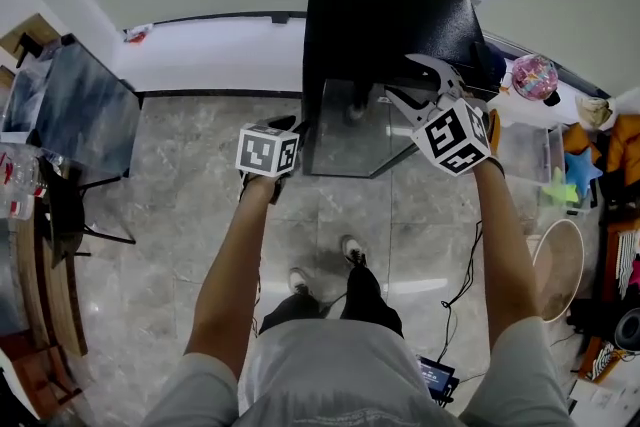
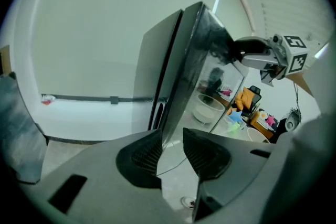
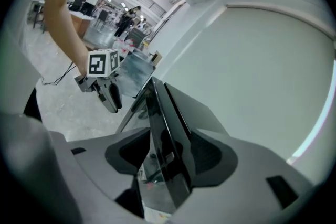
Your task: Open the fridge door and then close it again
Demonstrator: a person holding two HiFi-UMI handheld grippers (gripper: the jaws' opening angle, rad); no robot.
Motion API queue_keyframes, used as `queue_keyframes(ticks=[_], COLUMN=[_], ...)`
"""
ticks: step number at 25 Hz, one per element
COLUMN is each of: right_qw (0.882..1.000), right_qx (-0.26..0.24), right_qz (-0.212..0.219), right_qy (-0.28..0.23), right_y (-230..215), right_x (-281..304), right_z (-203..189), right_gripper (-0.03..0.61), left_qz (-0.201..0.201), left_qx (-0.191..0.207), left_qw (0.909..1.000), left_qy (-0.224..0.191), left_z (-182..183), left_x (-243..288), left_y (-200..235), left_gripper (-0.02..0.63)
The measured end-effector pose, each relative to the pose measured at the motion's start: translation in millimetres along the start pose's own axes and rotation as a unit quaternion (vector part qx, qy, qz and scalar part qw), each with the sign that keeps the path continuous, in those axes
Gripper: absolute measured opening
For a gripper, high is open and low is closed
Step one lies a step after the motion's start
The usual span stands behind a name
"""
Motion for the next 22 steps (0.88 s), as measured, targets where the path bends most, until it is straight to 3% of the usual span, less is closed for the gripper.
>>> queue_keyframes(ticks=[4,7,10,12,18,22], right_qw=[0.993,0.980,0.965,0.956,0.936,0.931], right_qx=[0.101,0.177,0.230,0.257,0.311,0.316], right_qz=[-0.054,-0.074,-0.107,-0.126,-0.146,-0.160], right_qy=[-0.031,-0.048,-0.061,-0.065,-0.076,-0.087], right_y=[17.8,35.8,47.2,52.5,81.2,95.7], right_x=[-33.9,-62.4,-93.6,-113.0,-162.5,-192.7], right_z=[-9.4,-19.0,-26.0,-27.5,-16.5,3.2], right_gripper=[0.226,0.180,0.074,-0.003,-0.003,-0.005], left_qz=[0.009,0.024,0.033,0.030,0.036,0.029], left_qx=[0.036,0.054,0.071,0.083,0.146,0.171], left_qw=[0.9982,0.9951,0.9911,0.9875,0.9720,0.9605], left_qy=[-0.047,-0.079,-0.108,-0.131,-0.181,-0.218], left_z=[4.7,8.7,10.1,12.3,19.6,29.3], left_x=[-43.6,-78.2,-110.9,-131.3,-193.4,-235.2], left_y=[-3.2,-8.7,-21.4,-33.0,-71.3,-94.1], left_gripper=[0.097,0.069,0.031,0.019,0.009,0.009])
Point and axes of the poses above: the fingertips, and each gripper's own axes: x forward along the fingers, y to its left, z out of its top, the point moved 5 cm from there along -x, backward along the fingers, and after that the axes turned 5 degrees about x, right-handed, at the moved point
